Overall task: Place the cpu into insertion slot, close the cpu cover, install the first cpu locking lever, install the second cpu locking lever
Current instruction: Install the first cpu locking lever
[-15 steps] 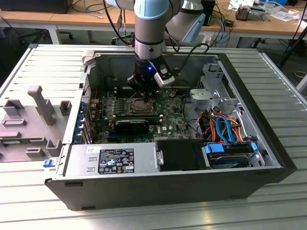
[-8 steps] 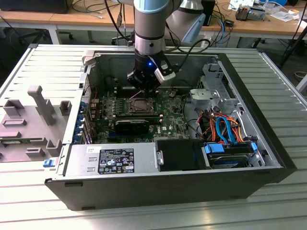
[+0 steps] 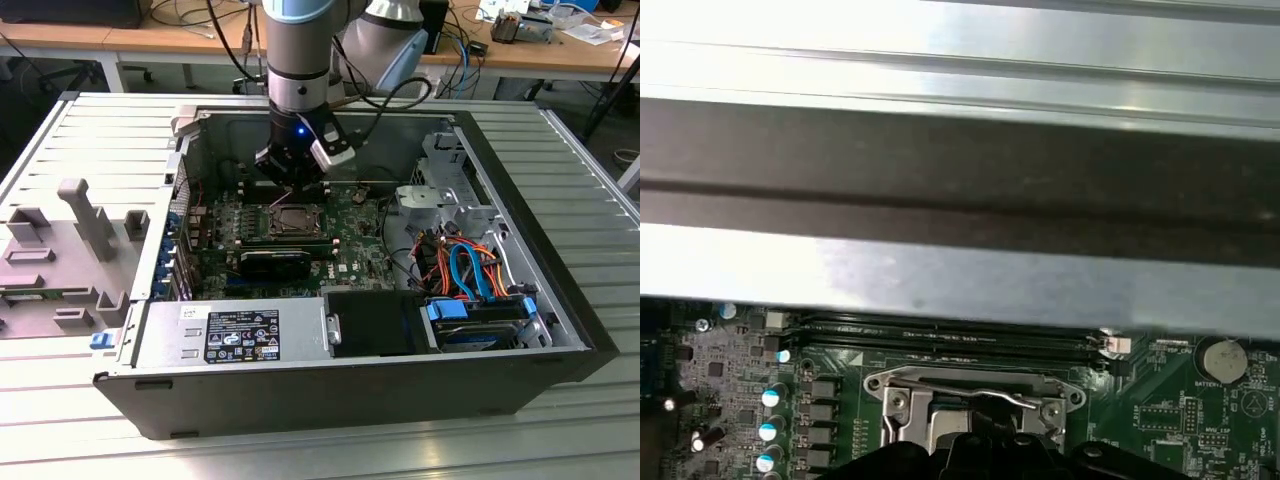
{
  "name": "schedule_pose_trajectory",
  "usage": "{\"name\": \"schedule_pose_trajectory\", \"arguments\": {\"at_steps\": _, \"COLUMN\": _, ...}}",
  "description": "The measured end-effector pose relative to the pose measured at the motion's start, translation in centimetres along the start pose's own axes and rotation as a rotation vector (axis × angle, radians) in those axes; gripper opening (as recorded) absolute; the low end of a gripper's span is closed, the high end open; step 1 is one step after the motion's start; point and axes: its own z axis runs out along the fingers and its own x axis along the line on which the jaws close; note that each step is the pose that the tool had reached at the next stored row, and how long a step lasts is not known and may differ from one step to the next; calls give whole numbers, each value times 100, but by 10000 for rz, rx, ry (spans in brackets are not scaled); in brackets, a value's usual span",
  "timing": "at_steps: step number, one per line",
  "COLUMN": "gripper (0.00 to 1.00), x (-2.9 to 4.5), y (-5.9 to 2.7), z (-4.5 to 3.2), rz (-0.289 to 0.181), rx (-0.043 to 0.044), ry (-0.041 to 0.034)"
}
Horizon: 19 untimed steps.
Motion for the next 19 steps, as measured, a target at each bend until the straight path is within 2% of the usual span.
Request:
{"name": "schedule_pose_trajectory", "arguments": {"at_steps": 3, "gripper": 11, "x": 83, "y": -3, "z": -1, "rz": 2, "rx": 3, "ry": -44}}
{"name": "schedule_pose_trajectory", "arguments": {"at_steps": 6, "gripper": 11, "x": 245, "y": -5, "z": -4, "rz": 0, "rx": 9, "ry": -137}}
{"name": "schedule_pose_trajectory", "arguments": {"at_steps": 8, "gripper": 11, "x": 286, "y": 1, "z": -5, "rz": 0, "rx": 13, "ry": -163}}
{"name": "schedule_pose_trajectory", "arguments": {"at_steps": 14, "gripper": 11, "x": 284, "y": 175, "z": -4, "rz": -64, "rx": 60, "ry": -161}}
{"name": "schedule_pose_trajectory", "arguments": {"at_steps": 16, "gripper": 11, "x": 282, "y": 191, "z": 1, "rz": -425, "rx": 78, "ry": -158}}
{"name": "schedule_pose_trajectory", "arguments": {"at_steps": 19, "gripper": 11, "x": 282, "y": 192, "z": 11, "rz": -513, "rx": 86, "ry": -160}}
